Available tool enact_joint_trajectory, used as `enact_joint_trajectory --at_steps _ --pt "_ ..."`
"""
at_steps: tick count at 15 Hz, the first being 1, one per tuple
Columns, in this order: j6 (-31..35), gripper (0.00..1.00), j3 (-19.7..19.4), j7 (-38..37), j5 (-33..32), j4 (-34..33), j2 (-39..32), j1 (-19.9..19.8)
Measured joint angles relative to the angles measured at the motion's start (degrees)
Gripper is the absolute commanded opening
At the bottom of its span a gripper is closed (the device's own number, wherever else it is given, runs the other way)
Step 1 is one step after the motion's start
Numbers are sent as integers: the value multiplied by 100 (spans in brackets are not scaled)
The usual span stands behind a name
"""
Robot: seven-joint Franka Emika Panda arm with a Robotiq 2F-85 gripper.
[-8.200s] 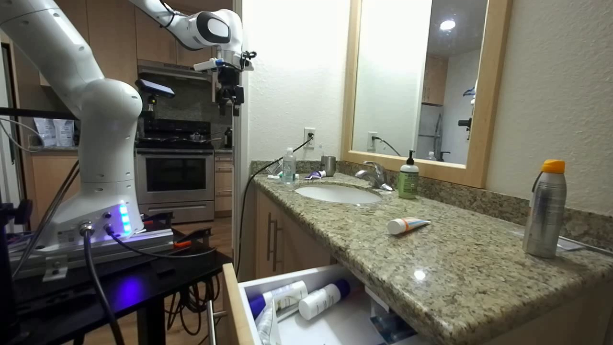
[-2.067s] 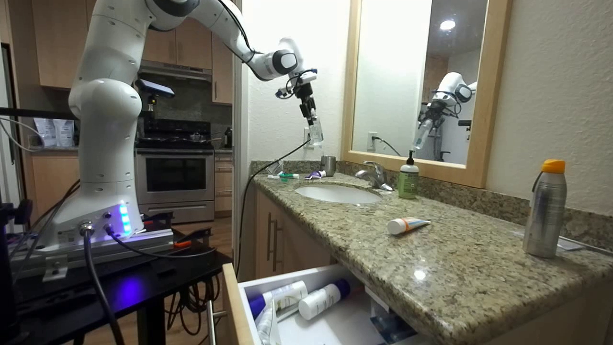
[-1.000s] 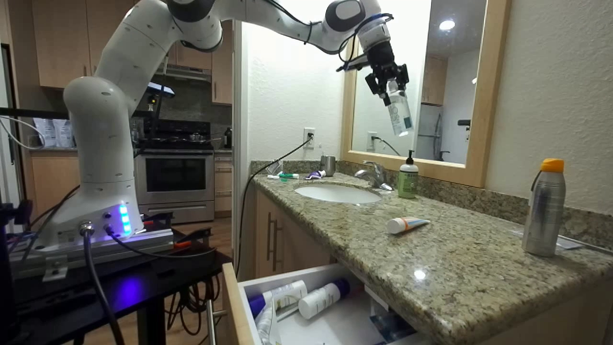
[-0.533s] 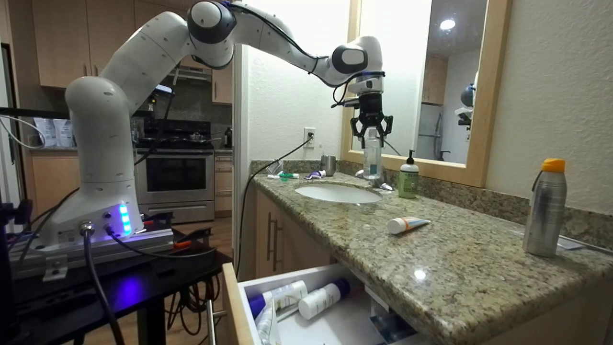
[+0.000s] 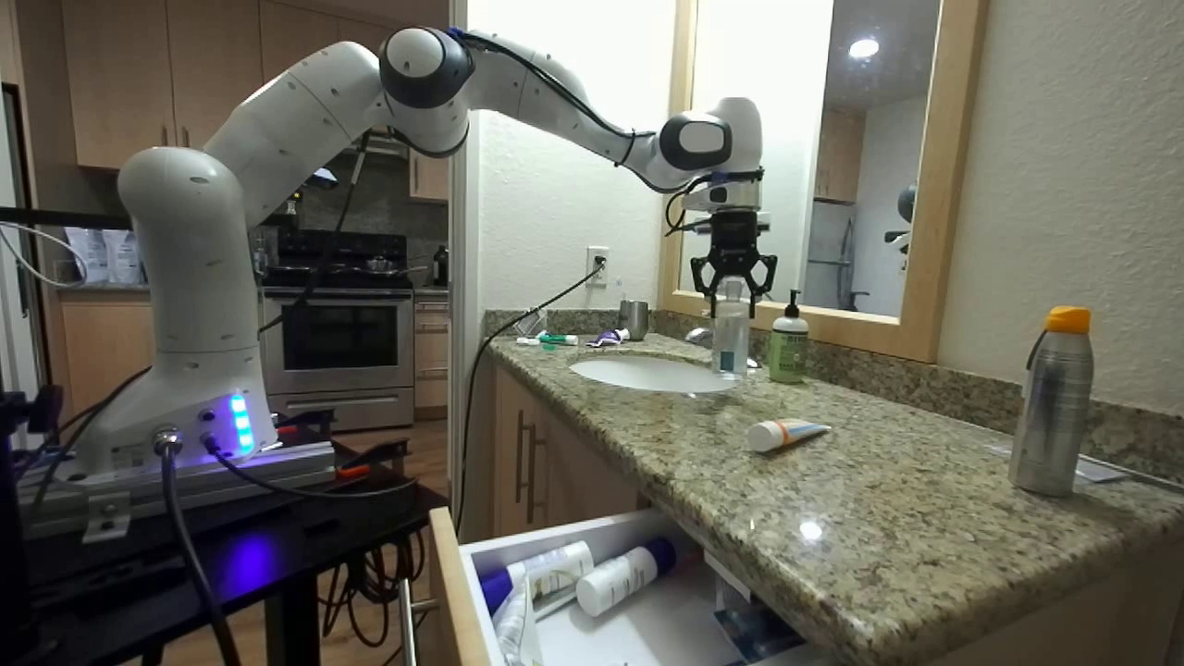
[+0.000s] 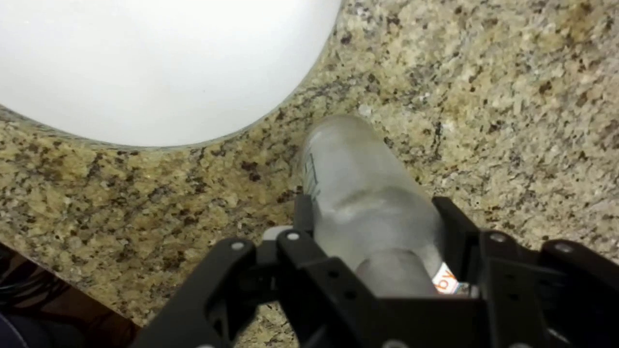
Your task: Put the bottle with the colorless liquid on the right side of the sink
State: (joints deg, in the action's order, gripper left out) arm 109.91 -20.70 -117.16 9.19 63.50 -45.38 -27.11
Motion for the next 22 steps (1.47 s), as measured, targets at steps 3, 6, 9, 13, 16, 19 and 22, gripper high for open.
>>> enact_joint_trajectory --at_steps 3,6,9,13,16,19,22 --pt "46 37 -7 -279 0 -64 -55 -95" --pt "249 37 -8 -513 0 -66 -111 -137" --pt "425 37 -17 -670 -2 -70 -267 -185" --pt "367 88 -32 -883 -2 -212 -458 -283" --pt "299 100 12 -1038 17 -373 -528 -375" --pt "416 100 127 -920 22 -732 -516 -388" --pt "612 100 215 -616 -15 -998 -194 -121"
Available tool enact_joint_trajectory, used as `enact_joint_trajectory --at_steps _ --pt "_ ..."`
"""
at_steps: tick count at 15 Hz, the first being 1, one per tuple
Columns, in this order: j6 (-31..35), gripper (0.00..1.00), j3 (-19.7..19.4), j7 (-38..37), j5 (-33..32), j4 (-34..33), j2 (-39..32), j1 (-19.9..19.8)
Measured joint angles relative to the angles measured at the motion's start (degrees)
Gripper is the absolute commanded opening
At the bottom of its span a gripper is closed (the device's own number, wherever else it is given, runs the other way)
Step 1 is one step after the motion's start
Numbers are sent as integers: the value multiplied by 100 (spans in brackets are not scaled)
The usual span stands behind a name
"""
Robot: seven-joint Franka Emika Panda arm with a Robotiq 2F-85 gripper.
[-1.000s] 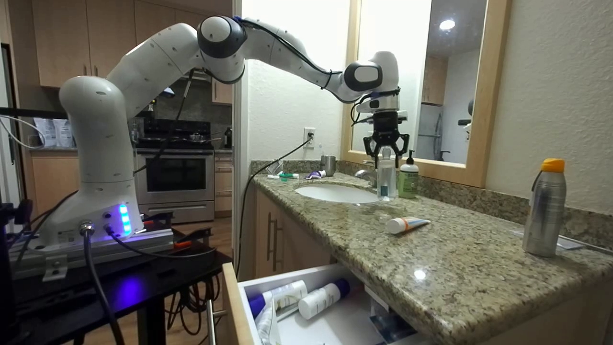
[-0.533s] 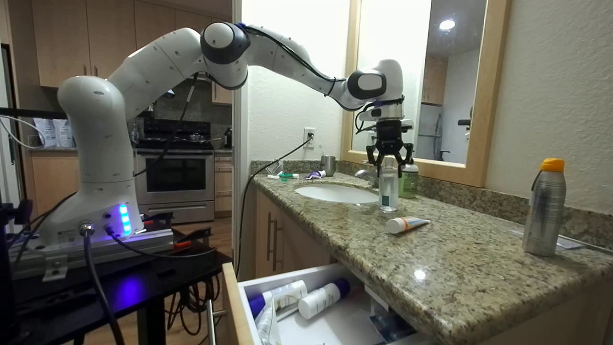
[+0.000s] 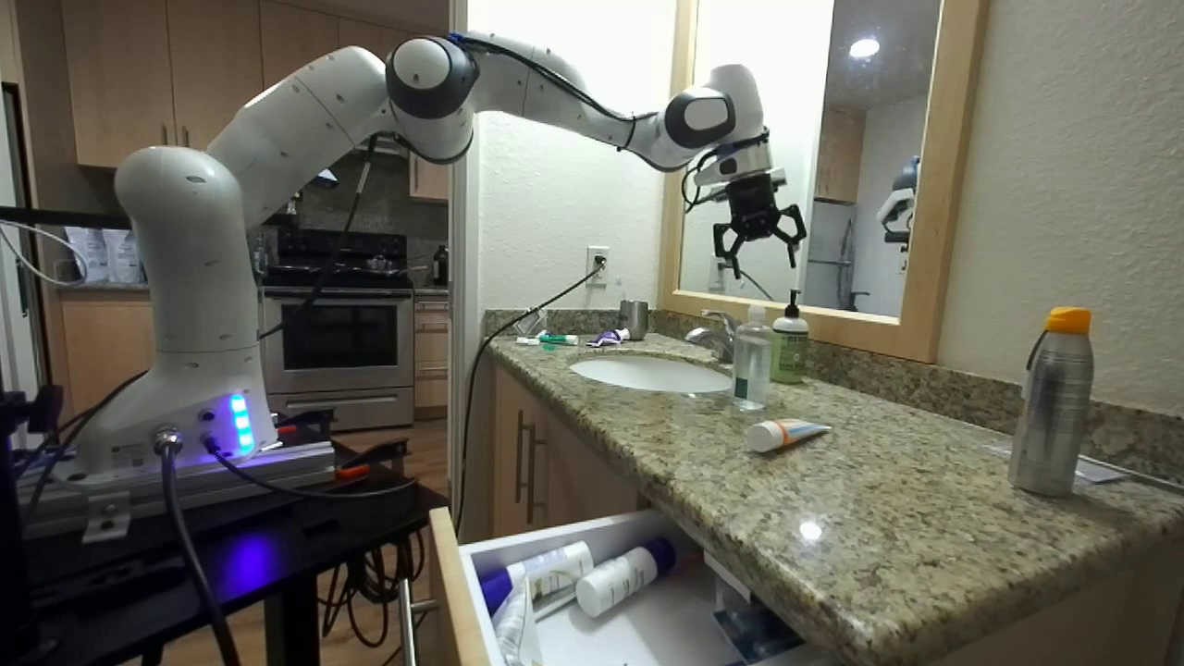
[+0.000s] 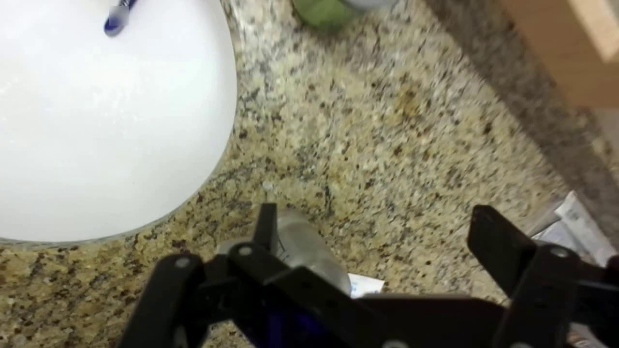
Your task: Put the bottle with the colorless liquid on the right side of the sink
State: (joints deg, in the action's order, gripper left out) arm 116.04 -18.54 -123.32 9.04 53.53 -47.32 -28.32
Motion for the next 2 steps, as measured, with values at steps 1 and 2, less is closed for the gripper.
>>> enact_joint_trajectory --at_steps 1,2 --pt "41 100 13 125 -28 -5 180 150" --pt "69 100 22 259 -86 24 369 318"
